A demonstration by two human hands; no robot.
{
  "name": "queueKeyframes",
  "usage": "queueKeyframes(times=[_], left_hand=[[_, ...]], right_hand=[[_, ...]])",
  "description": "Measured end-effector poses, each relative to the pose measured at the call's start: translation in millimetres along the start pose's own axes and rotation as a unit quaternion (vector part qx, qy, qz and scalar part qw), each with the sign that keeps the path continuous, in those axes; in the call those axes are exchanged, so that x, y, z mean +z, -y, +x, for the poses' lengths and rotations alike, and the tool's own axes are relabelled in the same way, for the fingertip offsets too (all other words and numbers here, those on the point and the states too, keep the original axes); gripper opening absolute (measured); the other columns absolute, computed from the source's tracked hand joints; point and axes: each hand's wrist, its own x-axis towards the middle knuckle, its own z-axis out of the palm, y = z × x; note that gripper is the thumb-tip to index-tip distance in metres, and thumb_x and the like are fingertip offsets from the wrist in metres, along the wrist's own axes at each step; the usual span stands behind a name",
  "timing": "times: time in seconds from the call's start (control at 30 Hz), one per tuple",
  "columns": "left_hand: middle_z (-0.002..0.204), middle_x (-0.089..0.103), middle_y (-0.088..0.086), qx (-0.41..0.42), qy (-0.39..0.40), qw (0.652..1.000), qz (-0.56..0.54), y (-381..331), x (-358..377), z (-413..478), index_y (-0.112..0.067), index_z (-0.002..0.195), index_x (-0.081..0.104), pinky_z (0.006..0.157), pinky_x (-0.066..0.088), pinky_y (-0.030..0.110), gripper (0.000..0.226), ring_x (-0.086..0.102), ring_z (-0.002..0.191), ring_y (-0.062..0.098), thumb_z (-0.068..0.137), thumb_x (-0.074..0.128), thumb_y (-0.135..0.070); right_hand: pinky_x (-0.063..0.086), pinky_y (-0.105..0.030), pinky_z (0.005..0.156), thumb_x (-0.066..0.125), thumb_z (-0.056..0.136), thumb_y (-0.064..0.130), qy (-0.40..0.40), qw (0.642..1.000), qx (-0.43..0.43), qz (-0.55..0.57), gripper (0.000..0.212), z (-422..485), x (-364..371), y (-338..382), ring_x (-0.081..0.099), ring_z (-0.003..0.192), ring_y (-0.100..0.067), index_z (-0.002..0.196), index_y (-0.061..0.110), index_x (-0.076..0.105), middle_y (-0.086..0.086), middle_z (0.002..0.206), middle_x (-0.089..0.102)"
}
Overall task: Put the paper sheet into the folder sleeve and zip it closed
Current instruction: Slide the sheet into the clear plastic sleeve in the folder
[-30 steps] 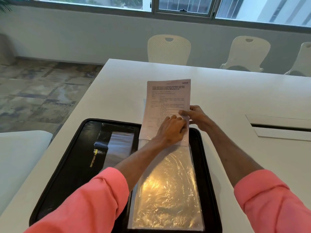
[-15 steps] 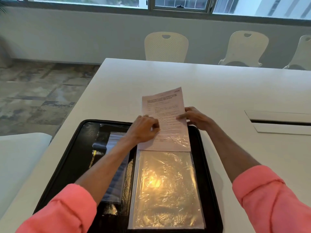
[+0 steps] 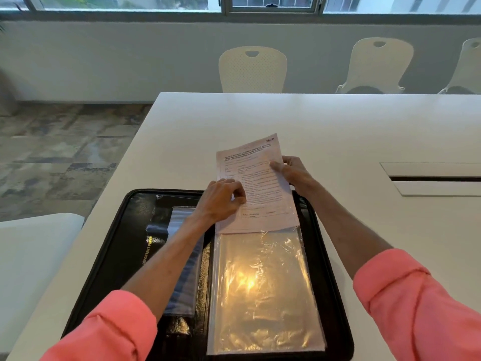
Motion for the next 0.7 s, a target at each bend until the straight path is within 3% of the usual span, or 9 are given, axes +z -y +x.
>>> queueKeyframes(times=[0.13, 0.3, 0.43, 0.53, 0.7], left_hand=[[0.112, 0.075, -0.003, 0.004, -0.001, 1.000, -0.016, -3.9, 1.4, 1.8, -0.018, 0.107, 0.074, 0.096, 0.061, 0.039, 0.015, 0.065, 0.093, 0.008, 0.097, 0.076, -0.029], [0.104, 0.072, -0.009, -0.005, -0.003, 1.000, -0.011, -4.7, 0.8, 1.5, -0.022, 0.103, 0.073, 0.098, 0.056, 0.042, 0.012, 0.064, 0.092, 0.009, 0.097, 0.077, -0.032], [0.096, 0.062, -0.016, -0.002, 0.001, 1.000, 0.004, -6.2, 4.3, 2.6, -0.024, 0.100, 0.071, 0.096, 0.054, 0.039, 0.011, 0.058, 0.088, 0.008, 0.098, 0.077, -0.033], [0.097, 0.061, -0.015, 0.001, -0.003, 1.000, 0.017, -5.0, 7.4, 1.4, -0.025, 0.101, 0.068, 0.095, 0.051, 0.039, 0.011, 0.057, 0.090, 0.010, 0.099, 0.075, -0.034], [0.103, 0.066, -0.011, 0.007, -0.004, 1.000, 0.026, -2.6, 7.5, 2.5, -0.025, 0.104, 0.068, 0.096, 0.052, 0.039, 0.011, 0.059, 0.092, 0.010, 0.101, 0.072, -0.034]], right_hand=[[0.065, -0.049, 0.098, 0.072, 0.104, 0.014, 0.072, 0.997, 0.006, 0.006, 0.034, -9.6, -17.4, -10.1, 0.080, 0.111, -0.036, 0.134, -0.001, 0.071, -0.017, 0.124, 0.081], [0.068, -0.041, 0.093, 0.074, 0.102, 0.013, 0.171, 0.982, 0.079, -0.022, 0.025, -13.4, -38.5, -15.5, 0.082, 0.106, -0.026, 0.126, 0.005, 0.075, -0.011, 0.121, 0.083], [0.063, -0.051, 0.104, 0.073, 0.104, 0.020, 0.089, 0.995, 0.054, -0.003, 0.031, -7.4, -29.0, -6.9, 0.079, 0.112, -0.032, 0.131, 0.007, 0.074, -0.014, 0.123, 0.082], [0.062, -0.052, 0.102, 0.068, 0.107, 0.020, 0.011, 0.999, 0.032, 0.010, 0.033, 0.9, -11.7, 9.4, 0.076, 0.119, -0.039, 0.136, 0.006, 0.070, -0.016, 0.126, 0.078], [0.061, -0.059, 0.102, 0.060, 0.109, 0.006, 0.000, 0.999, -0.005, -0.036, 0.027, 8.4, -3.4, 30.9, 0.071, 0.102, -0.033, 0.134, 0.006, 0.071, -0.026, 0.129, 0.073]])
